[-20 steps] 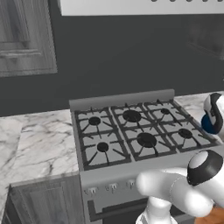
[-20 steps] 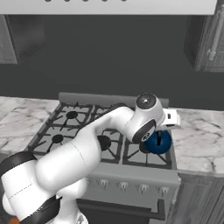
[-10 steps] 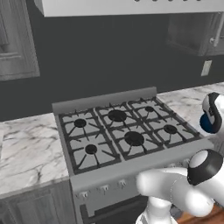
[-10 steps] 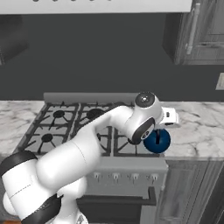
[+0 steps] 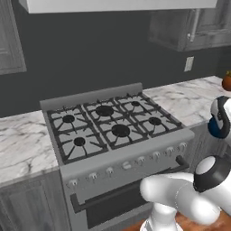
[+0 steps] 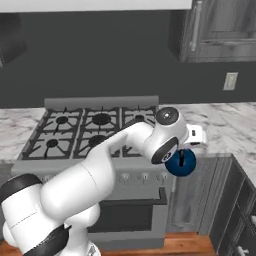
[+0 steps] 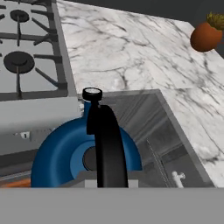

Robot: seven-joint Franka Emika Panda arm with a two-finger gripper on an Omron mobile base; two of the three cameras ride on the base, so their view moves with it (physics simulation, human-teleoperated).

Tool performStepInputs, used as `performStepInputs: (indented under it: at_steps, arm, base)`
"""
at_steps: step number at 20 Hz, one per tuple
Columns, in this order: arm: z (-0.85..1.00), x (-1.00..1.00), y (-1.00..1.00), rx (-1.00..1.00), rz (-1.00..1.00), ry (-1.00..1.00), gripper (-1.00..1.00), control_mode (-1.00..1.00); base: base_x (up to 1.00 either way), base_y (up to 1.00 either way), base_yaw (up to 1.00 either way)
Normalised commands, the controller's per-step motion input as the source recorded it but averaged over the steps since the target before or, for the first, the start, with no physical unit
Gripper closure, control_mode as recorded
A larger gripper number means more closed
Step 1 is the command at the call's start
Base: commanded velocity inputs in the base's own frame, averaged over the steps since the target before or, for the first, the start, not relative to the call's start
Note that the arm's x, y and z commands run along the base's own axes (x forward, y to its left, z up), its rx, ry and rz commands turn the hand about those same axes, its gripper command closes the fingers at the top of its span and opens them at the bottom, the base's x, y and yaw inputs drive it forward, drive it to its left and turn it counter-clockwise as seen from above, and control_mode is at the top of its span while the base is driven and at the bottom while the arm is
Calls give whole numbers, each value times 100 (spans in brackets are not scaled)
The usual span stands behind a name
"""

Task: The kettle is done boiling. Turn off the stove, then wait for 300 timesteps before moving the kettle to the dining table.

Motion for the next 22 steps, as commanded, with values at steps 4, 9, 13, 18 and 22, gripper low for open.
performStepInputs:
  at_steps: [4, 9, 13, 18, 22]
  arm:
    - [0, 0, 0, 0, 0, 0, 100, 100]
    - [0, 0, 0, 0, 0, 0, 100, 100]
    - [0, 0, 0, 0, 0, 0, 100, 100]
    - [0, 0, 0, 0, 0, 0, 100, 100]
    - [0, 0, 0, 0, 0, 0, 100, 100]
  base:
    - [-30, -39, -24]
    - [-24, -34, -29]
    - [-22, -35, -34]
    - [-19, -37, -38]
    - [-18, -39, -39]
